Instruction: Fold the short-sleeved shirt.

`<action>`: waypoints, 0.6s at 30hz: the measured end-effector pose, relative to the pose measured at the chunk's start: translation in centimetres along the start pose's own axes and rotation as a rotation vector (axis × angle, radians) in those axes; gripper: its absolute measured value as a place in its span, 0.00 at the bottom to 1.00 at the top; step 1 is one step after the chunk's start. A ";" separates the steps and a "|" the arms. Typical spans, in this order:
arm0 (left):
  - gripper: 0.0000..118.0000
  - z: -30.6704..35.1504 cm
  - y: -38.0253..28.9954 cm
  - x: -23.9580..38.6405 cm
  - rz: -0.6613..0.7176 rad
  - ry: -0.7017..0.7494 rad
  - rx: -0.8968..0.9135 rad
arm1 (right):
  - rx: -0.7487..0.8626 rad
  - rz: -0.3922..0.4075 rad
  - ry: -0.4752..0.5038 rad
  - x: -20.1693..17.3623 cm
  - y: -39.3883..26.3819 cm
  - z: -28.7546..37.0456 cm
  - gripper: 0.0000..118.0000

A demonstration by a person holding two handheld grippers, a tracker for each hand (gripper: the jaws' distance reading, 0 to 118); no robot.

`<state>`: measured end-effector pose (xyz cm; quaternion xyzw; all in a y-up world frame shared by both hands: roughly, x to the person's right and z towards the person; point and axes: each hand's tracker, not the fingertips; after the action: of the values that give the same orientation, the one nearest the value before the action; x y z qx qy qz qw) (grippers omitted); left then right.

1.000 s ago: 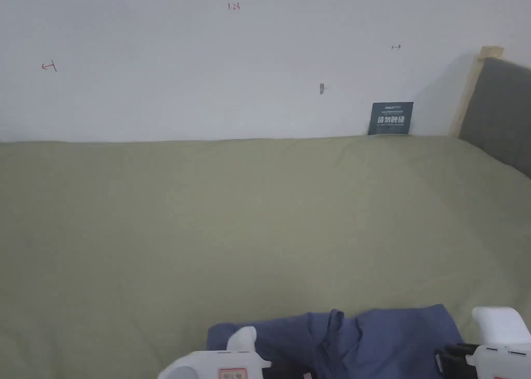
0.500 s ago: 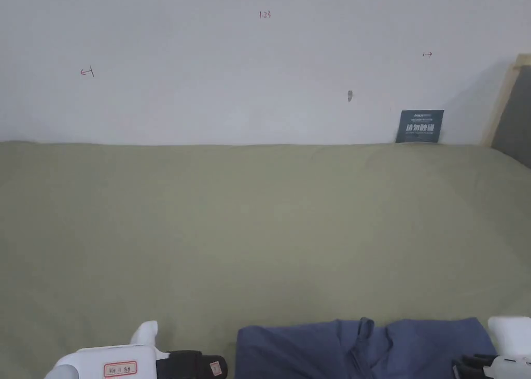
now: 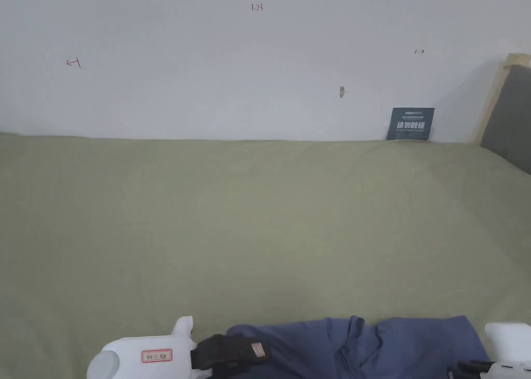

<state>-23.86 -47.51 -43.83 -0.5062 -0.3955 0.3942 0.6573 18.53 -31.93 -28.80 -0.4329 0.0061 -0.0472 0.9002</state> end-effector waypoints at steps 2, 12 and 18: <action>0.08 -1.1 -0.4 -0.3 -0.025 0.145 0.003 | -0.007 -0.005 -0.001 0.0 -0.1 -0.2 0.05; 0.07 0.6 -1.6 -0.5 -0.029 0.078 0.191 | -0.023 0.009 -0.005 -0.4 0.0 -0.7 0.05; 0.07 10.3 1.5 1.6 -0.060 0.243 0.284 | -0.023 0.016 -0.003 -0.9 0.9 -1.0 0.05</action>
<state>-32.84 -42.13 -43.27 -0.4400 -0.2686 0.3624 0.7765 17.68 -32.06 -30.16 -0.4434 0.0085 -0.0392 0.8954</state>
